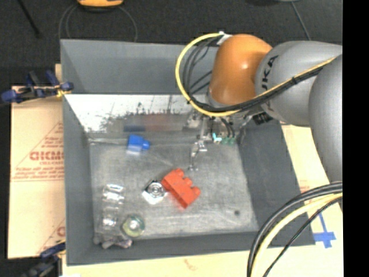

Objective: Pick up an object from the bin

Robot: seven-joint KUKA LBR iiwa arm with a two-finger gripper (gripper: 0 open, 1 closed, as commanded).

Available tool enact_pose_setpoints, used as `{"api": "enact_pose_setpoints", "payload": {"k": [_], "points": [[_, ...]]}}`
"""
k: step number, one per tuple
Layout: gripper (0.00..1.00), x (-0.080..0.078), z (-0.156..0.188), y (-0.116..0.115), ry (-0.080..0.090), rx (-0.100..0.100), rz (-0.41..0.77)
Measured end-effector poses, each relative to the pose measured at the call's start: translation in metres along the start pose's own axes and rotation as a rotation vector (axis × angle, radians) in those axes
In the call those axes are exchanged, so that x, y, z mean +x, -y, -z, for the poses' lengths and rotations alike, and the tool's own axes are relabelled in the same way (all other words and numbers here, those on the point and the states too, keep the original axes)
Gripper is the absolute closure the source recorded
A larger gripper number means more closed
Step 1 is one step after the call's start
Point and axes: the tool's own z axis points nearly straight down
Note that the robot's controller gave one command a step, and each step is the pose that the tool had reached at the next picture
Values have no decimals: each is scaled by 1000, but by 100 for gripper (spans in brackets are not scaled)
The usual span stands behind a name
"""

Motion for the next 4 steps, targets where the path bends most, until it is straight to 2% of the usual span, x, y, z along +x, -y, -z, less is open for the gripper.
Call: {"api": "enact_pose_setpoints", "payload": {"k": [1, 2, 3, 4], "points": [[0, 44, -45, -39, 18, 1, 188], [0, 58, -50, -42, 23, -2, 312], [100, 53, -45, -42, 45, 0, 311], [0, 56, -49, -42, 36, -2, 311]]}}
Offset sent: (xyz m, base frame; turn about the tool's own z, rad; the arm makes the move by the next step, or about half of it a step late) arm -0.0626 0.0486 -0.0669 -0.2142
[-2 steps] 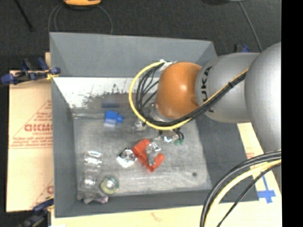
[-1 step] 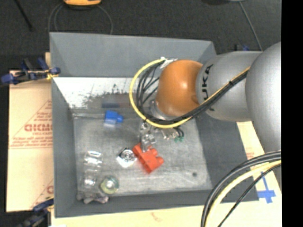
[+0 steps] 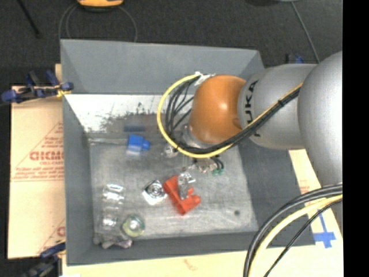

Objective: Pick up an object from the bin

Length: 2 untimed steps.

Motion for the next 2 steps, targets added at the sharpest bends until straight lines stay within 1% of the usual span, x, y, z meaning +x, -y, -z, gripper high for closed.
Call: {"api": "enact_pose_setpoints", "payload": {"k": [1, 2], "points": [[0, -18, 6, -52, -25, -7, 395], [0, 38, -13, -43, -21, -7, 245]]}}
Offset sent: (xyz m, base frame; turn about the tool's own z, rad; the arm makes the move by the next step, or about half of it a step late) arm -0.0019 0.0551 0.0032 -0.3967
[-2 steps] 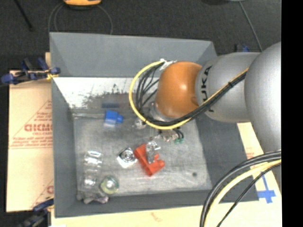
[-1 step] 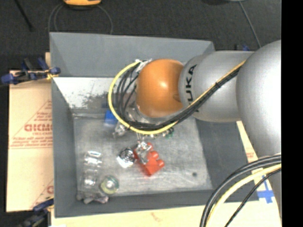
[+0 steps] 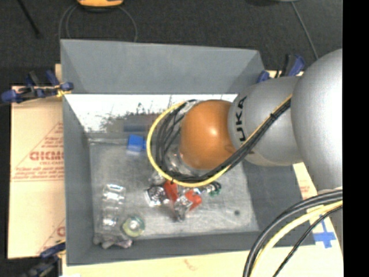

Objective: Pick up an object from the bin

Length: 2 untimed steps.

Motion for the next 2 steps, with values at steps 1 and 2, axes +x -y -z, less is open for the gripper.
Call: {"api": "enact_pose_setpoints", "payload": {"k": [1, 2], "points": [[100, -2, 1, 1, 5, 3, 1], [100, -6, 173, -20, -4, 1, 497]]}}
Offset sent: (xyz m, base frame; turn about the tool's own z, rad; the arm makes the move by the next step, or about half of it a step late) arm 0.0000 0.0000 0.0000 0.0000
